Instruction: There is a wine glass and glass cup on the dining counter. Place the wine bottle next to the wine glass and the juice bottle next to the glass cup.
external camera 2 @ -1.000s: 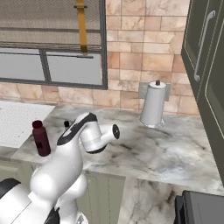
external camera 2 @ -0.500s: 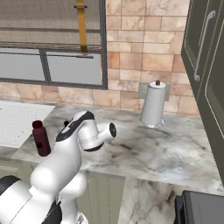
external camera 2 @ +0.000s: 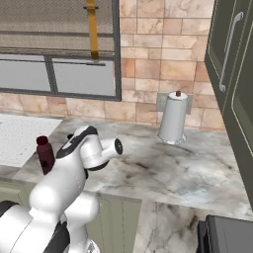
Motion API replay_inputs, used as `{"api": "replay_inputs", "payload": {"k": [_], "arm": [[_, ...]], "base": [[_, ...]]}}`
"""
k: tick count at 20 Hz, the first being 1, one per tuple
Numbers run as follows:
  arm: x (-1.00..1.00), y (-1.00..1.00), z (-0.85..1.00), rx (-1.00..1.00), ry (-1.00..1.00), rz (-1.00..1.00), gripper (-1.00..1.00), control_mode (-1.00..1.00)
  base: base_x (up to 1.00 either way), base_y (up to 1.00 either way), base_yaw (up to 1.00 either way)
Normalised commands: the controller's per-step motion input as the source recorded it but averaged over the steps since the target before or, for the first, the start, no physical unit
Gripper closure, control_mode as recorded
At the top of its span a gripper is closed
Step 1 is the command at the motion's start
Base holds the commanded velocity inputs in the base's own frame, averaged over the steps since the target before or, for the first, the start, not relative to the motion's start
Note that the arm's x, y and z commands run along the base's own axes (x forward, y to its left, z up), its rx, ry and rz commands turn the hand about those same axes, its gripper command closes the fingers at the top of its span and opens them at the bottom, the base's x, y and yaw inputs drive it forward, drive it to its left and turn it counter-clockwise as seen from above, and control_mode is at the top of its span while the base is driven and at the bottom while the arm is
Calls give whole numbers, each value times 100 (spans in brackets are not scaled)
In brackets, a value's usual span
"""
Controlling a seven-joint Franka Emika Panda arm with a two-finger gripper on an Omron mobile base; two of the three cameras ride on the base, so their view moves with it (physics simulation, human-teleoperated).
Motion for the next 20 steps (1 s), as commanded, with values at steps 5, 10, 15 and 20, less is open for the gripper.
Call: {"api": "replay_inputs", "payload": {"k": [5, 10, 15, 20], "arm": [[4, 5, -9, 1, 5, 0, 100, -100], [-10, -4, 2, 7, 1, 0, 100, -100], [-19, -7, 20, 13, 0, 0, 100, -100], [-28, 0, 54, 9, 0, 1, 100, -100]], "base": [[0, 0, 0], [0, 0, 0], [0, 0, 0], [0, 0, 0]]}}
